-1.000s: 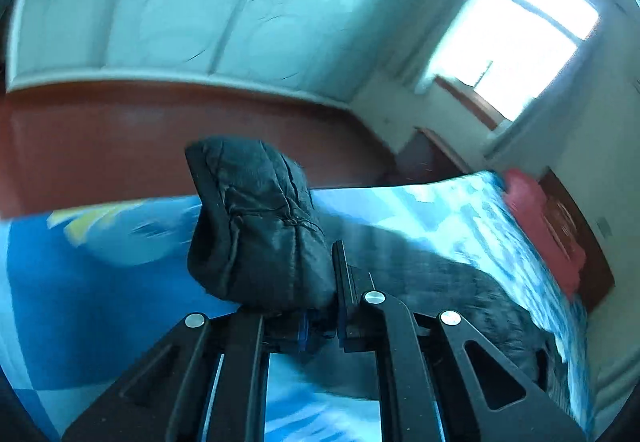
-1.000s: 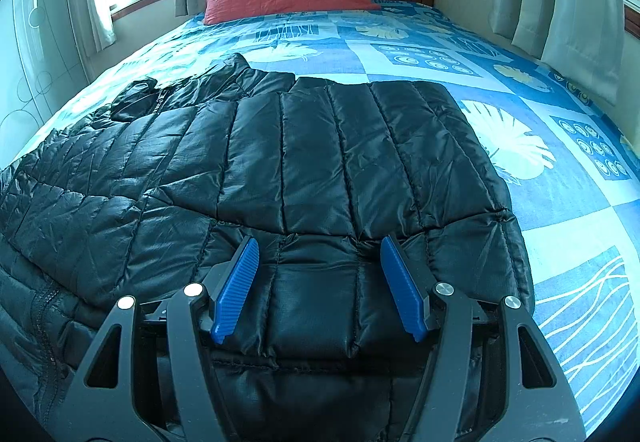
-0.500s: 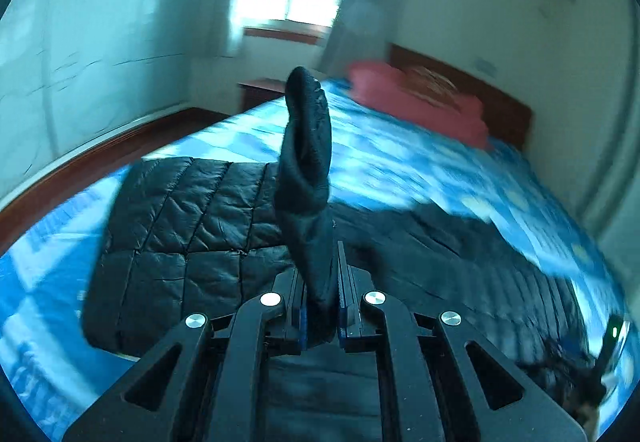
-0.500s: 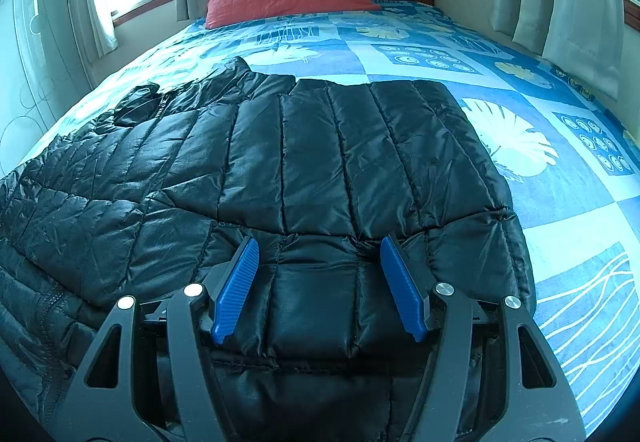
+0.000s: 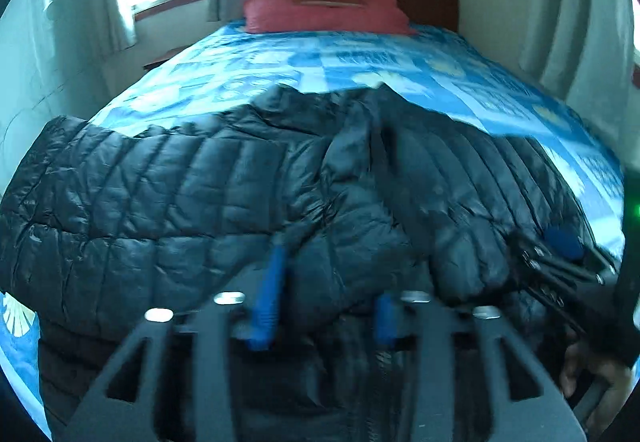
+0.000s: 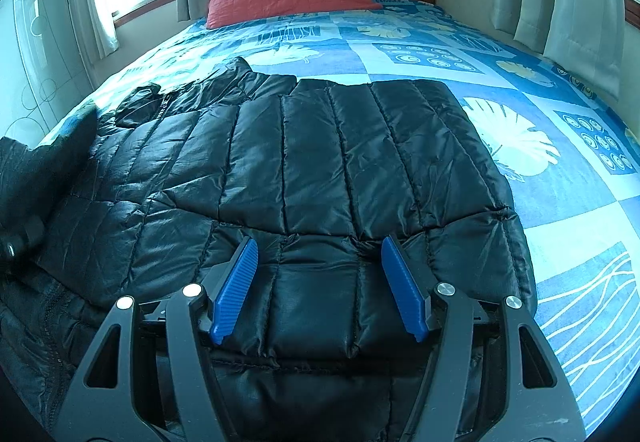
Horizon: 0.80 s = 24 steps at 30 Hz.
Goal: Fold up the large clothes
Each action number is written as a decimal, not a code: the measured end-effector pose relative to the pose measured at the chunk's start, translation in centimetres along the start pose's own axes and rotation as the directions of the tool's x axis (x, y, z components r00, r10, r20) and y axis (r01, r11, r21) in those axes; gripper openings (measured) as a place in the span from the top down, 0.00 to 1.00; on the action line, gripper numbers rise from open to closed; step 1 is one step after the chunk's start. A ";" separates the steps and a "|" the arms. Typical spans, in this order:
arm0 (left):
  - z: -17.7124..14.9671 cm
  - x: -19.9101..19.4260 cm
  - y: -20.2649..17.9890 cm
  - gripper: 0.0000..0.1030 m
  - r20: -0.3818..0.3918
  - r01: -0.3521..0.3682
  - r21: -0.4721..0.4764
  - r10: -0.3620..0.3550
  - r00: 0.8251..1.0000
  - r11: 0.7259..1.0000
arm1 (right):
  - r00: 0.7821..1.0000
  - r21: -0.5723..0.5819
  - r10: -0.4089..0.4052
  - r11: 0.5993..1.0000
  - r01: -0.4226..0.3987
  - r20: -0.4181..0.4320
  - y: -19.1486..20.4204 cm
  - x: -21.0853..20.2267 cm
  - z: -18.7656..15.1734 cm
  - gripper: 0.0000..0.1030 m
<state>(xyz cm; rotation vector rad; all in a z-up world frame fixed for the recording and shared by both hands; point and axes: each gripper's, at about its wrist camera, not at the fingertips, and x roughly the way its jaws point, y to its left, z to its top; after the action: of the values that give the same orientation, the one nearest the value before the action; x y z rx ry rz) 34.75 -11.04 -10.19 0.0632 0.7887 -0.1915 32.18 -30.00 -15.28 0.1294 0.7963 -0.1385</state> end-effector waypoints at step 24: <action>-4.3 -9.9 14.9 0.32 0.103 -0.117 -0.163 0.135 0.985 0.980 | 0.967 0.027 0.209 0.978 -0.207 -0.145 14.9 0.8 2.2 0.44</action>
<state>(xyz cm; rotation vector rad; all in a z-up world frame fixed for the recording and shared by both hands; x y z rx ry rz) 27.81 5.64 -6.41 -0.0457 0.6815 -0.0119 36.83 -15.76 -13.38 0.2354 0.9238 0.0661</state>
